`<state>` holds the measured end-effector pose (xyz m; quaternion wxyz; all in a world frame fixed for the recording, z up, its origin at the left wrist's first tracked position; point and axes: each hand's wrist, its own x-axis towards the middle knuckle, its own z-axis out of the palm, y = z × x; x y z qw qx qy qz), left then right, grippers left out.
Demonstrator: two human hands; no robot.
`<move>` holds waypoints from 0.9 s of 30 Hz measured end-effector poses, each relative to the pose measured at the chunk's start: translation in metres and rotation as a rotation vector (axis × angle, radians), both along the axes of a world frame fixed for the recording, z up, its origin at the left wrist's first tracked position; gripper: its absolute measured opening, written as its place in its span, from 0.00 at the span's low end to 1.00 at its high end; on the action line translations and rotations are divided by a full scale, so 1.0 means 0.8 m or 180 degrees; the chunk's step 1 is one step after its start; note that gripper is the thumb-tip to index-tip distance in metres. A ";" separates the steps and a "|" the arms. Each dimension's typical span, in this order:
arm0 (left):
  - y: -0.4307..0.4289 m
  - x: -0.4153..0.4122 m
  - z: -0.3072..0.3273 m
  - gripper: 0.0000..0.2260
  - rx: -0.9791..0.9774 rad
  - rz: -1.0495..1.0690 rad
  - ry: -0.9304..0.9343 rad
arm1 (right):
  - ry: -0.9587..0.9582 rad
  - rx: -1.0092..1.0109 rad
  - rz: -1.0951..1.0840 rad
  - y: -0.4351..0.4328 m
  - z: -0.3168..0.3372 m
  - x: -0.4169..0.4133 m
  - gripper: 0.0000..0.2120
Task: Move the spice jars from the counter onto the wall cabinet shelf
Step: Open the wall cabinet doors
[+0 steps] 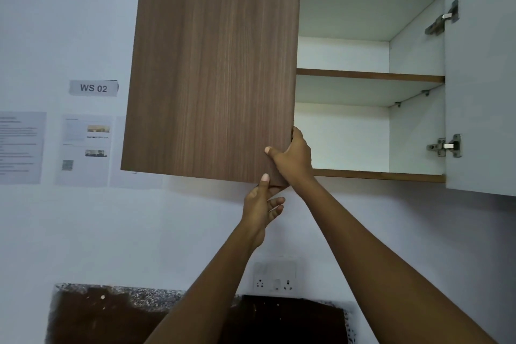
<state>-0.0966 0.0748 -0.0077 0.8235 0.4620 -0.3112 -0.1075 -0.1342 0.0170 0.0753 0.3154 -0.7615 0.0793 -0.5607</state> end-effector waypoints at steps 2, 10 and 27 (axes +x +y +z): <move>0.016 -0.008 0.000 0.18 0.0019 -0.0009 0.0019 | -0.0053 -0.0057 0.0019 0.014 -0.003 -0.011 0.24; 0.071 -0.036 0.000 0.18 -0.0055 -0.0236 0.0149 | -0.0148 -0.0024 0.0127 0.063 -0.008 -0.044 0.22; 0.270 -0.057 -0.002 0.15 -0.0092 -0.1006 0.0202 | -0.0862 0.0295 0.0445 0.265 -0.025 -0.085 0.17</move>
